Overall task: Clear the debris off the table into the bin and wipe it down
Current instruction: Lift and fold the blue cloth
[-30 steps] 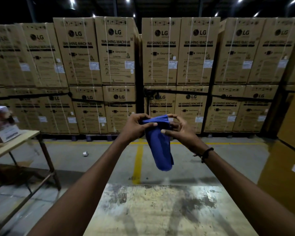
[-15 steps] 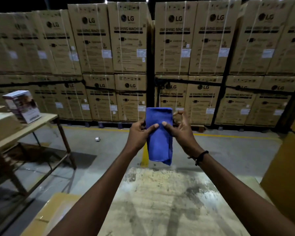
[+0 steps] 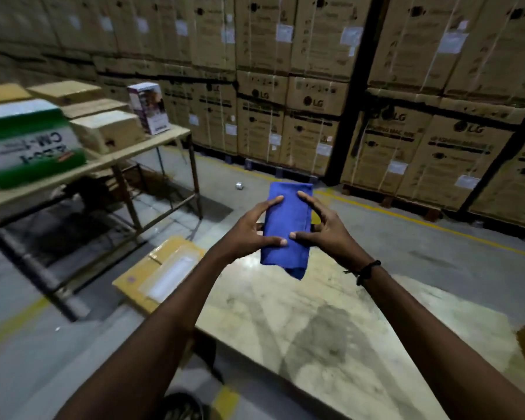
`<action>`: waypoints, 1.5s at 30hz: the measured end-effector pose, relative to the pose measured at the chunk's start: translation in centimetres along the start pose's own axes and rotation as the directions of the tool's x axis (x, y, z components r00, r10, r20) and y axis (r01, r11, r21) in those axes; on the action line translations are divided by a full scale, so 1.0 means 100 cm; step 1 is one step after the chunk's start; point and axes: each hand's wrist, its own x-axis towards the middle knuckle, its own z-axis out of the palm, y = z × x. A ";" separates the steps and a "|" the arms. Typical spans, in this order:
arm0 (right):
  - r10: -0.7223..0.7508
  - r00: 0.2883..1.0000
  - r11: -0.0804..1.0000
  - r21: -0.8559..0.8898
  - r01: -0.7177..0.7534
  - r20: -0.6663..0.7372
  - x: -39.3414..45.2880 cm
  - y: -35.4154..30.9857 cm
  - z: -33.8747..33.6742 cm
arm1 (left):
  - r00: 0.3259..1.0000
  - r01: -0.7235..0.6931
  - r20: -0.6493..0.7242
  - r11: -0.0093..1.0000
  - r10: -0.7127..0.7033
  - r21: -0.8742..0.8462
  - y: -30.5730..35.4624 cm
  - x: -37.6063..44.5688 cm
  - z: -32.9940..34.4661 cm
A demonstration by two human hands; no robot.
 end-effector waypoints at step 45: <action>0.355 0.935 0.927 -0.124 -0.354 -0.012 0.103 0.144 0.409 | 0.891 0.433 0.110 0.897 -0.440 0.086 -0.246 -0.118 -0.355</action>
